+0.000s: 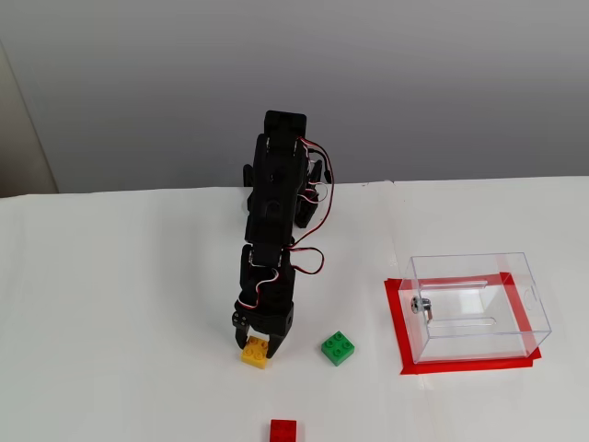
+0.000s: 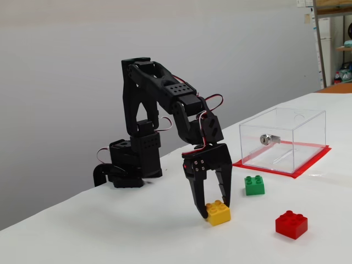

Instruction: Pick the yellow lego brick and place it into the transparent box

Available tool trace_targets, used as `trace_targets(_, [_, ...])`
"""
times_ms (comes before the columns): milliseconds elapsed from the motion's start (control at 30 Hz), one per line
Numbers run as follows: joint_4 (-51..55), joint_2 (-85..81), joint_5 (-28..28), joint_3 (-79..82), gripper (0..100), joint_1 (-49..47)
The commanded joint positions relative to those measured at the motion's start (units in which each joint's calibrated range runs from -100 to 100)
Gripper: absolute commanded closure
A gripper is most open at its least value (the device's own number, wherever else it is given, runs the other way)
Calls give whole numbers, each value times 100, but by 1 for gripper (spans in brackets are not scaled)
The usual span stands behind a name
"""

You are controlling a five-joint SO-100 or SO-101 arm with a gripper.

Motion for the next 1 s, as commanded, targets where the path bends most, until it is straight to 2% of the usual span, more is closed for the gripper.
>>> trace_targets(0, [51, -118, -9, -109, 94, -185])
trace_targets(600, [1026, -2383, -9, -190, 93, -814])
trace_targets(967, [1147, -3529, 17, -190, 93, -1753])
